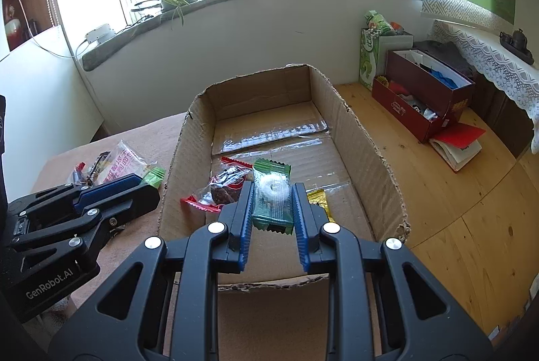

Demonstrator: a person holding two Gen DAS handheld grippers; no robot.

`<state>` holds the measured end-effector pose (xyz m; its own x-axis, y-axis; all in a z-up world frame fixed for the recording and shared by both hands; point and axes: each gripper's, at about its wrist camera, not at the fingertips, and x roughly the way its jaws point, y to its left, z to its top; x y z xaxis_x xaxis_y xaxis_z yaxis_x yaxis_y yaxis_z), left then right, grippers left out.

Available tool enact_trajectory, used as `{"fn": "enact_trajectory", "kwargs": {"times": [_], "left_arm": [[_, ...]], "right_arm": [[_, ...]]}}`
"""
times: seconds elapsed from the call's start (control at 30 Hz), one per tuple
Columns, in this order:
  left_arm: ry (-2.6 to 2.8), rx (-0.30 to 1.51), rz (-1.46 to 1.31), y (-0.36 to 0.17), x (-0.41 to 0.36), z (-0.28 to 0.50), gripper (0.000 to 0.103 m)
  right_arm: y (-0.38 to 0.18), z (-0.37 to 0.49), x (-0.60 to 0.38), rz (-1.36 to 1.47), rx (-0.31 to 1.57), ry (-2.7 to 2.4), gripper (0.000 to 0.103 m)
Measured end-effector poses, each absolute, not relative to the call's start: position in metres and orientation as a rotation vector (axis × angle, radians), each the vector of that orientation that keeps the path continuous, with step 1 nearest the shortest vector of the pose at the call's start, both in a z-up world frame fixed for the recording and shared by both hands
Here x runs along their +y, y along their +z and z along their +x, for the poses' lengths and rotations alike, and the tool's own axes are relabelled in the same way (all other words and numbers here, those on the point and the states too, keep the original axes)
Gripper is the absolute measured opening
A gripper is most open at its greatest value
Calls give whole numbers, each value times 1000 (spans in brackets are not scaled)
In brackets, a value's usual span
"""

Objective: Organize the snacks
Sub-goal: 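Carry both green candies with both grippers over the cardboard box, then open both grippers to drop the green candies into the box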

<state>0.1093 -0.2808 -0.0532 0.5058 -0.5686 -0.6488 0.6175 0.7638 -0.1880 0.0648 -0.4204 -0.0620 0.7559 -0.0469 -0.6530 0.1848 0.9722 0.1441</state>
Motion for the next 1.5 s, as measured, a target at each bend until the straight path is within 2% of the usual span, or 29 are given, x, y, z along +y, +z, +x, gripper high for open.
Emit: {"fn": "enact_trajectory", "kwargs": {"times": [0.8, 0.9, 0.97, 1.03, 1.27, 1.5], "left_arm": [[-747, 763, 107, -56, -312, 107, 21], [-746, 762, 107, -56, -312, 106, 21], [-744, 760, 107, -55, -312, 106, 21], [-745, 760, 107, -54, -311, 106, 22], [-741, 750, 100, -50, -307, 103, 24], [-733, 742, 80, -45, -296, 100, 28]], "right_arm": [[-71, 66, -448, 235, 709, -157, 24], [-70, 65, -448, 234, 705, -169, 29], [-69, 64, -448, 230, 701, -174, 45], [-67, 63, -447, 222, 693, -181, 53], [-60, 56, -448, 220, 671, -210, 65], [-56, 51, -445, 215, 666, -217, 68]]}}
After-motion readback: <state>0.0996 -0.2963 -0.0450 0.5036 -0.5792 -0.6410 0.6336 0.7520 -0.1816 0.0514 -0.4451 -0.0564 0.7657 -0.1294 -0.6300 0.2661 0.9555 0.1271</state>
